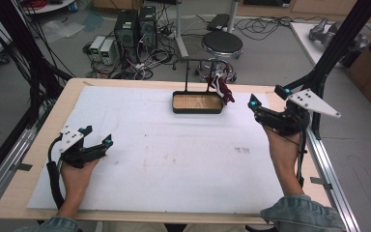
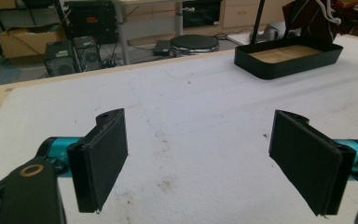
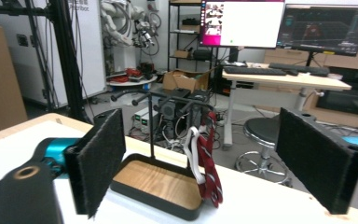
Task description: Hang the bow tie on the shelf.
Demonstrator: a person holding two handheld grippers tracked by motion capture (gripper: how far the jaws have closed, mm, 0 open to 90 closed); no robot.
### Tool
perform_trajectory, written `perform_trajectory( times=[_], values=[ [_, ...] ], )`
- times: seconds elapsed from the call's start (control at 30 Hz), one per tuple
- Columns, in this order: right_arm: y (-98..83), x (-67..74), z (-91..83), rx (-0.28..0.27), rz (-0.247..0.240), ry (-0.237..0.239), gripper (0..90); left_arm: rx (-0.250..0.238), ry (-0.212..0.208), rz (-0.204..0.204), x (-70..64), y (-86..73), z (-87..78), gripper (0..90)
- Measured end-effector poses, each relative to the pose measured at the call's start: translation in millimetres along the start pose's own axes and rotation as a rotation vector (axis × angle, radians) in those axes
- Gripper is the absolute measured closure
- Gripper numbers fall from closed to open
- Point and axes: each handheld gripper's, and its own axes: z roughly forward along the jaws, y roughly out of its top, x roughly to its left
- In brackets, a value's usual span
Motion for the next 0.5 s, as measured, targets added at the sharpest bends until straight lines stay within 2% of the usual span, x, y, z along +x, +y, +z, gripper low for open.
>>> perform_trajectory(
  times=[0.07, 0.23, 0.37, 0.5],
  values=[
    [-3.1, -0.2, -3.2, -0.01, 0.004, -0.003, 12.0, -0.001, 0.002, -0.002, 0.0, 0.0, -0.1, 19.5],
    [-22.8, -0.1, -24.8, -0.037, 0.012, -0.005, 11.8, 0.001, 0.003, -0.001, -0.2, 0.0, 0.1, 19.5],
    [-35.1, 0.6, -33.4, -0.048, 0.011, -0.005, 11.6, 0.0, 0.003, -0.001, -0.3, 0.0, 0.2, 19.5],
    [-57.0, 2.9, -45.6, -0.077, 0.025, -0.008, 11.5, -0.001, 0.004, -0.003, 0.0, -0.3, 0.4, 19.5]
  ],
)
